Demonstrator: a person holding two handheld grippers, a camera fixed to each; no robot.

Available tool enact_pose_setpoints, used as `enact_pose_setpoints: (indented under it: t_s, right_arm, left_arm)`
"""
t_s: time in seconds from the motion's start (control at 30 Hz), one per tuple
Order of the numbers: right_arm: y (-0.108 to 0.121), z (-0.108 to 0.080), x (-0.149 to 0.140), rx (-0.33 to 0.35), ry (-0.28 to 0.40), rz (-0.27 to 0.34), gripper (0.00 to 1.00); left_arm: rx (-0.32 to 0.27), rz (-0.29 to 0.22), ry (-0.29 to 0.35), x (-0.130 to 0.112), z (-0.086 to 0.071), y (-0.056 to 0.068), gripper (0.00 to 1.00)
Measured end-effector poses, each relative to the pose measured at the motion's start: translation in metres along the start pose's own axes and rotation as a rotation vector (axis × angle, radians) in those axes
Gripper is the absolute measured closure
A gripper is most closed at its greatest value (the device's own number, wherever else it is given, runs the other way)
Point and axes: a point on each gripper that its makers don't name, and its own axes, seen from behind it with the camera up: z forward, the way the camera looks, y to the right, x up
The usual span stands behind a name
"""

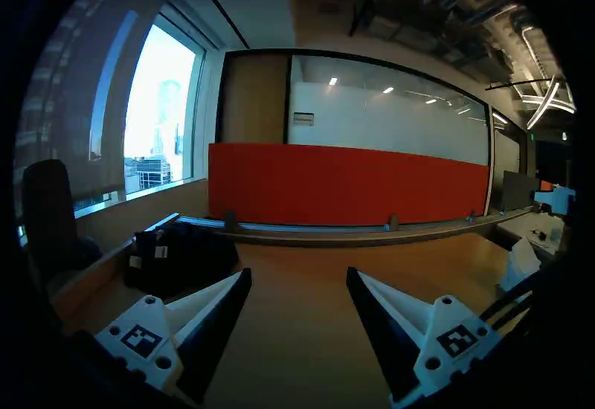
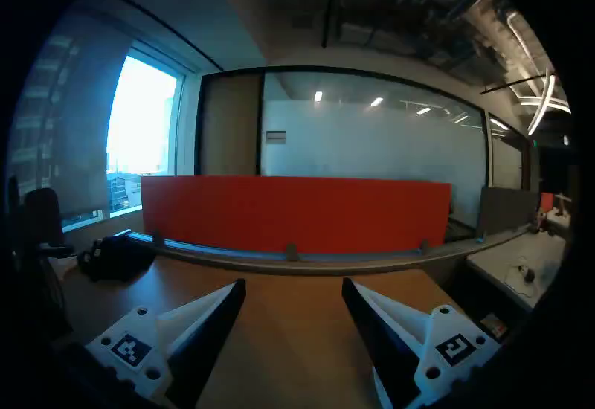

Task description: Fold towel

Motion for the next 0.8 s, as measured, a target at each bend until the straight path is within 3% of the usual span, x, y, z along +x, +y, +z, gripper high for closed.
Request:
enact_pose_setpoints:
  t_s: [0.3,0.5,0.8]
  right_arm:
    - [-0.013,-0.004,0.000,0.031,-0.013,0.014,0.00]
    - [-0.018,-0.006,0.008,0.036,0.009,0.077,0.00]
    - [-0.020,-0.008,-0.001,0.029,0.016,0.089,0.01]
  left_arm:
    - [0.036,0.042,0.027,-0.029,-0.002,-0.016,0.06]
    - [0.041,0.037,0.046,-0.047,-0.001,-0.018,0.06]
    - [0.051,0.079,0.065,-0.073,0.002,-0.025,0.06]
